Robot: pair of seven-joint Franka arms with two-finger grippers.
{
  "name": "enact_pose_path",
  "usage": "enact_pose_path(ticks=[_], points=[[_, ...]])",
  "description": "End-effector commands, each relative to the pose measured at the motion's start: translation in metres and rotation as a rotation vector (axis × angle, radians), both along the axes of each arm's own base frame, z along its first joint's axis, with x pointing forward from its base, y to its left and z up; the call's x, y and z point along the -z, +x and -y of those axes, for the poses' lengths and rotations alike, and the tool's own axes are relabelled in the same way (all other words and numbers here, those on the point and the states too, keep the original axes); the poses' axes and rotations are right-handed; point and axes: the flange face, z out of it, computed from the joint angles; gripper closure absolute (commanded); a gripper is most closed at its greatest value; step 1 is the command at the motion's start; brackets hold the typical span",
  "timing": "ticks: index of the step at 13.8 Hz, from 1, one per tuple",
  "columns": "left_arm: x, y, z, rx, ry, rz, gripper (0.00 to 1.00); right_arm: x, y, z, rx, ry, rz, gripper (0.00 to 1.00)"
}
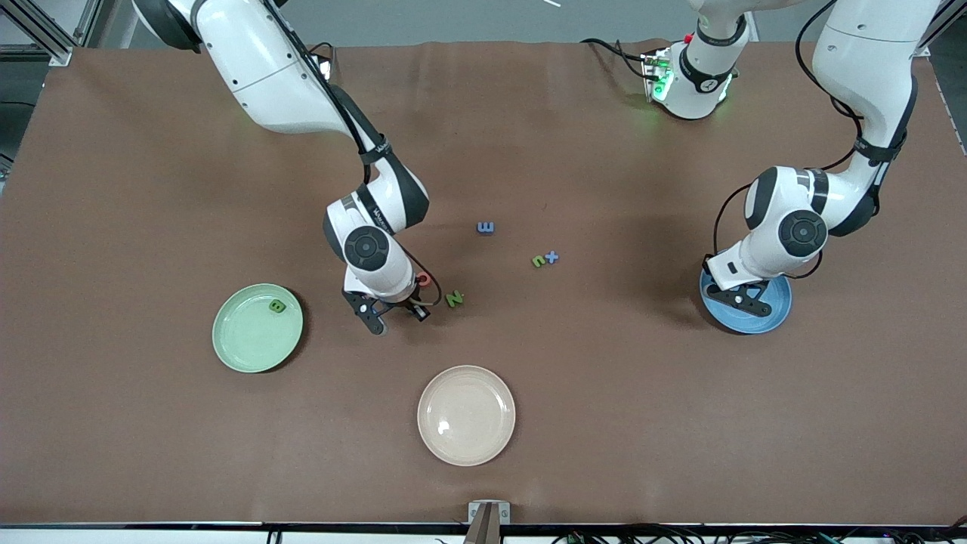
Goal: Sort upper and lower case letters into plates
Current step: 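Carry C with the right gripper while the left gripper releases b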
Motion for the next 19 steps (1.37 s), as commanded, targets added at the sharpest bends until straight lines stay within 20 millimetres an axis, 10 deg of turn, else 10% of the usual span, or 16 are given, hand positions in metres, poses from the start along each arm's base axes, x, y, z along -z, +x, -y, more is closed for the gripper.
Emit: enact_pose_path(ticks=[1,3,7,14,19], points=[[0.002,0.005,-0.014,-0.006,0.001,0.008,0.79,-0.039,0.022,0.047,-0.070,-0.006,-0.027,1.00],[-0.001,0.007,-0.014,-0.003,0.003,0.008,0.66,-0.065,0.037,0.096,-0.141,-0.007,-0.063,1.00],[-0.046,0.026,-0.016,-0.013,0.039,-0.029,0.01,-0.086,0.051,0.207,-0.289,0.018,-0.102,1.00],[-0.153,0.047,0.095,-0.257,-0.002,-0.101,0.00,-0.078,0.068,0.346,-0.421,0.065,-0.049,1.00],[-0.170,0.015,0.204,-0.422,-0.062,-0.116,0.00,-0.046,0.060,0.361,-0.417,0.157,-0.032,0.99]])
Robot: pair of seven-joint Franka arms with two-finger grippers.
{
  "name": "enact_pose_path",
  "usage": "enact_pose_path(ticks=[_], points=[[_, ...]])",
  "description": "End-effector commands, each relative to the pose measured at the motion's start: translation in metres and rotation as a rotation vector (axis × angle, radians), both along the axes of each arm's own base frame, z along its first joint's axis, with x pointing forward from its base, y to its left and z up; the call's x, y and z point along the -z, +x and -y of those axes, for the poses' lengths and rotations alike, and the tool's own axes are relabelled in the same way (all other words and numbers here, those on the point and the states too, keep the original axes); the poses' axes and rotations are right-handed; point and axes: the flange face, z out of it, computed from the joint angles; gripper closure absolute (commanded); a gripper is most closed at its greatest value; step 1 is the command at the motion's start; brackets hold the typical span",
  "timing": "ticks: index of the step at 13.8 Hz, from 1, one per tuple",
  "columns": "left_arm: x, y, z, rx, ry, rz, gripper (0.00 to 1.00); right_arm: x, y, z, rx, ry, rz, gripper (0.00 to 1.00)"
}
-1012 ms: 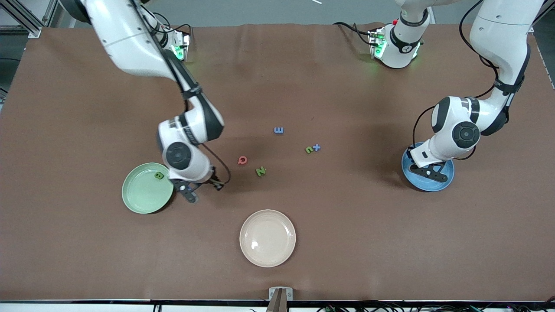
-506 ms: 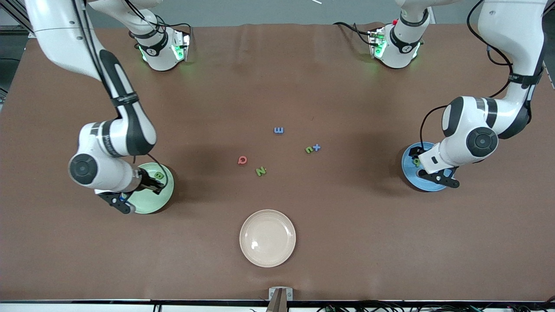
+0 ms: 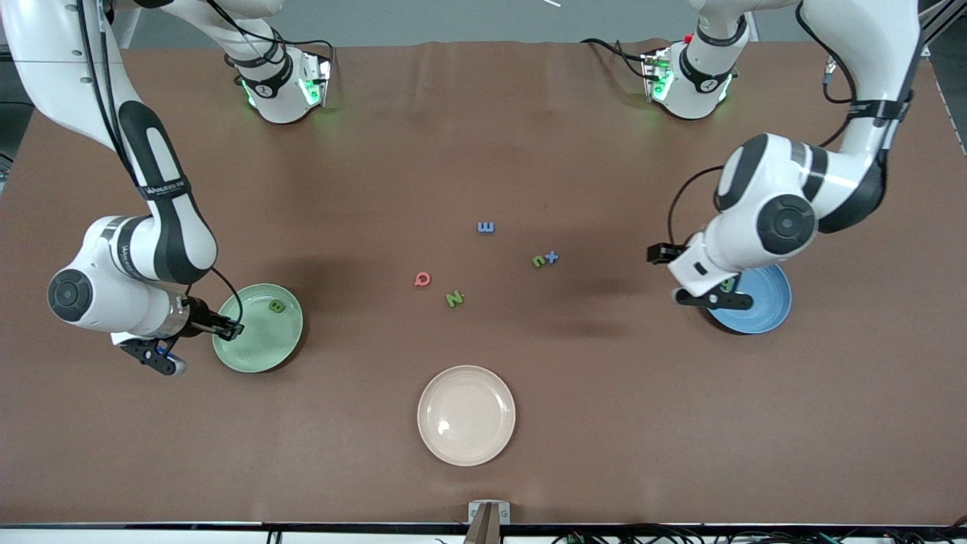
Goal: Sort upper and lower case letters into plates
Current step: 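Carry C with the right gripper while the left gripper releases b, then release C with the right gripper while the left gripper reaches blue m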
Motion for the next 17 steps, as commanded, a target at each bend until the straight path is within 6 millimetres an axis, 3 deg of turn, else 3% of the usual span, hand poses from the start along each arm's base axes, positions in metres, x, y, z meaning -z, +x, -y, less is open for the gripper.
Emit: enact_pose_path(ticks=[1,5,7,11,15,17], points=[[-0.010,-0.023,0.060,-0.080,-0.011,-0.012,0.00,0.019,-0.008,0.000,-0.011,0.030,0.004,0.99],[0.001,-0.074,0.160,-0.174,-0.044,0.028,0.00,0.039,-0.019,0.006,-0.039,0.024,0.019,0.99],[0.012,-0.097,0.198,-0.187,-0.055,0.041,0.00,0.048,-0.025,0.017,-0.045,0.021,0.031,0.99],[0.038,-0.135,0.240,-0.212,-0.116,0.073,0.00,0.057,-0.033,0.017,-0.052,0.019,0.025,0.97],[0.075,-0.170,0.281,-0.182,-0.018,0.162,0.00,0.057,-0.036,0.011,-0.057,0.026,-0.004,0.96],[0.095,-0.169,0.295,-0.211,0.012,0.211,0.00,0.057,-0.037,0.011,-0.058,0.027,-0.011,0.95]])
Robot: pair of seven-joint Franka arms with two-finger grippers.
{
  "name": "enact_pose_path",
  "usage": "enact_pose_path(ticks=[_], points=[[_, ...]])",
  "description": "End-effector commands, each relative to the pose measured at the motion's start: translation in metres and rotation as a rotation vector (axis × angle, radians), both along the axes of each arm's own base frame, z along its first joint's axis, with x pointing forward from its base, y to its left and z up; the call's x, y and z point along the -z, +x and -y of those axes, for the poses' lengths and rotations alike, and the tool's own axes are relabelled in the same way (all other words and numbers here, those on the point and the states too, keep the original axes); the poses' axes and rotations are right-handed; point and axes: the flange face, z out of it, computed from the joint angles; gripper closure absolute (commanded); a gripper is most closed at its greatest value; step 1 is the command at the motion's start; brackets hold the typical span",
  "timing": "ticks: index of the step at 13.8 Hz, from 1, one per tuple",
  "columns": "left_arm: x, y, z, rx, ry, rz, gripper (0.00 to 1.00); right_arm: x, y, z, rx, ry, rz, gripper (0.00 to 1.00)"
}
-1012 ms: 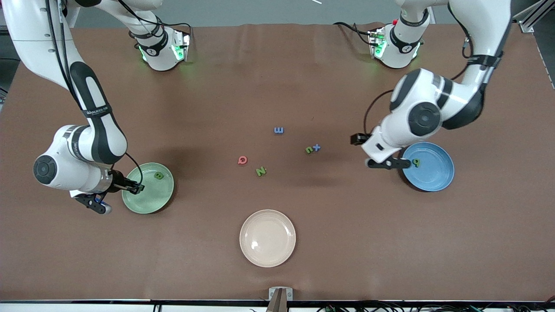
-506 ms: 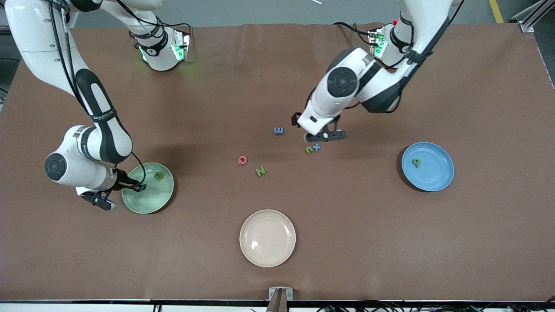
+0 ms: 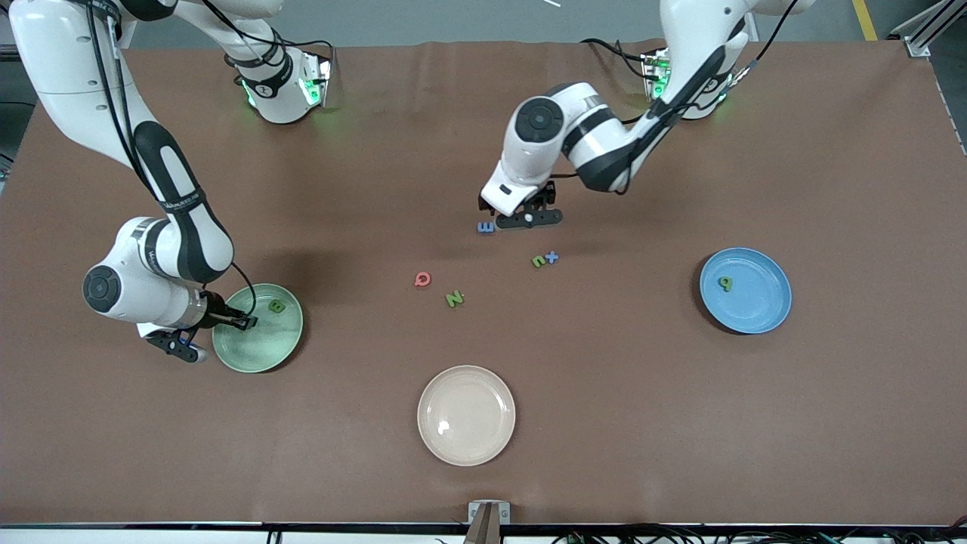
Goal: Sort upper and lower case letters into plates
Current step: 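Release C with the right gripper while the left gripper reaches blue m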
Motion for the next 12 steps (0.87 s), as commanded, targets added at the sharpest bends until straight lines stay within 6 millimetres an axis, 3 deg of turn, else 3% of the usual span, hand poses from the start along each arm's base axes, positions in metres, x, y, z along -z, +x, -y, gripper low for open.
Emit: enact_pose_path(ticks=[1,2,3,6,9,12], points=[[0.025,0.005,0.022,-0.026,0.011,0.036,0.01,-0.004,-0.008,-0.002,0.001,0.021,-0.015,0.82],[0.031,0.006,0.027,-0.020,0.006,0.031,0.01,-0.005,-0.007,-0.002,0.000,0.022,-0.016,0.31],[0.036,0.006,0.032,-0.018,0.001,0.023,0.01,-0.010,-0.004,-0.002,0.004,0.022,-0.014,0.00],[0.042,0.006,0.046,-0.026,-0.013,0.012,0.03,-0.031,0.011,-0.012,0.029,0.028,-0.028,0.00],[0.059,0.003,0.050,-0.021,0.008,0.009,0.05,-0.056,0.020,-0.058,0.094,0.016,-0.076,0.00],[0.083,-0.009,0.061,0.010,0.057,0.030,0.07,-0.066,0.015,-0.123,0.155,-0.011,-0.074,0.00]])
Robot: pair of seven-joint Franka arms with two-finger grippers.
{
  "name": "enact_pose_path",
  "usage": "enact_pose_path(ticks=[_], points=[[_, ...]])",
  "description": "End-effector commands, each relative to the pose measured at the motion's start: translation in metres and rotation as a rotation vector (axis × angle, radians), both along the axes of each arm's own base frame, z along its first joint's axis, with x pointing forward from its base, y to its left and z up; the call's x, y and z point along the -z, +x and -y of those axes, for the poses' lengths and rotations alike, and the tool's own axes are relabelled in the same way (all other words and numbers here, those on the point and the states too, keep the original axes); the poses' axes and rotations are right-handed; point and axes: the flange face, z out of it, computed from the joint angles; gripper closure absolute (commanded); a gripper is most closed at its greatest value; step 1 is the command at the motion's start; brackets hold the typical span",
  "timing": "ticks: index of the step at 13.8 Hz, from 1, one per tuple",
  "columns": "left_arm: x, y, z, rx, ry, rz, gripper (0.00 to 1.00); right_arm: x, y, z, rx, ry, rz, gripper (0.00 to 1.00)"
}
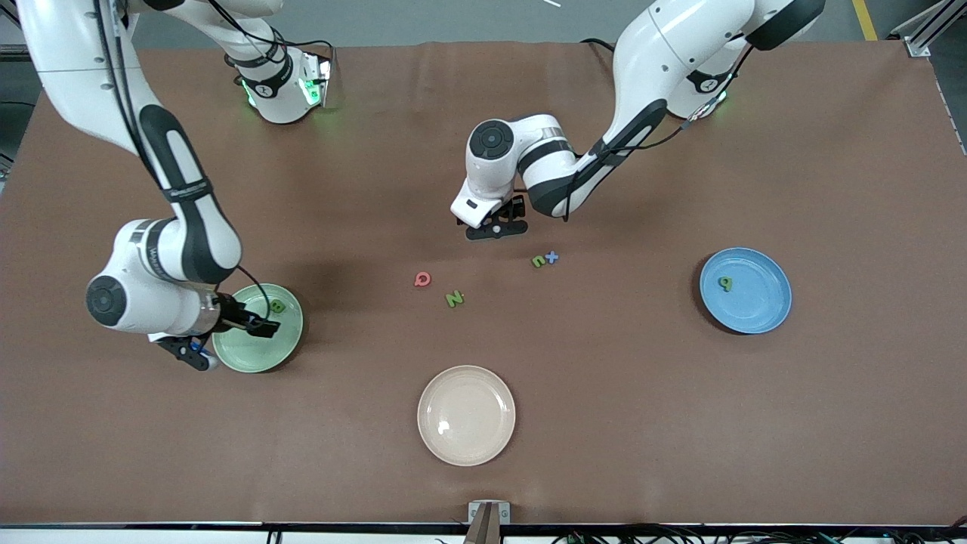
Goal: Sort upper and lower case letters into plates
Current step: 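Release C with the right gripper while the left gripper reaches blue m, then grasp blue m with the left gripper while the right gripper reaches Q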
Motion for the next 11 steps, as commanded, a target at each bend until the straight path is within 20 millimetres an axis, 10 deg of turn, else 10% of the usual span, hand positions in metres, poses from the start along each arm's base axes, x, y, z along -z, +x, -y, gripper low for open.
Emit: enact_pose_path(ticks=[1,7,11], points=[[0.016,-0.010,0.014,0.019,0.037,0.035,0.10,-0.010,-0.012,-0.052,0.045,-0.020,-0.009,0.00],[0.022,-0.011,0.014,0.026,0.040,0.030,0.12,-0.008,-0.056,-0.188,0.155,-0.076,0.018,0.00],[0.024,-0.005,0.014,0.026,0.005,0.044,0.17,-0.005,-0.081,-0.236,0.186,-0.119,0.030,0.04]])
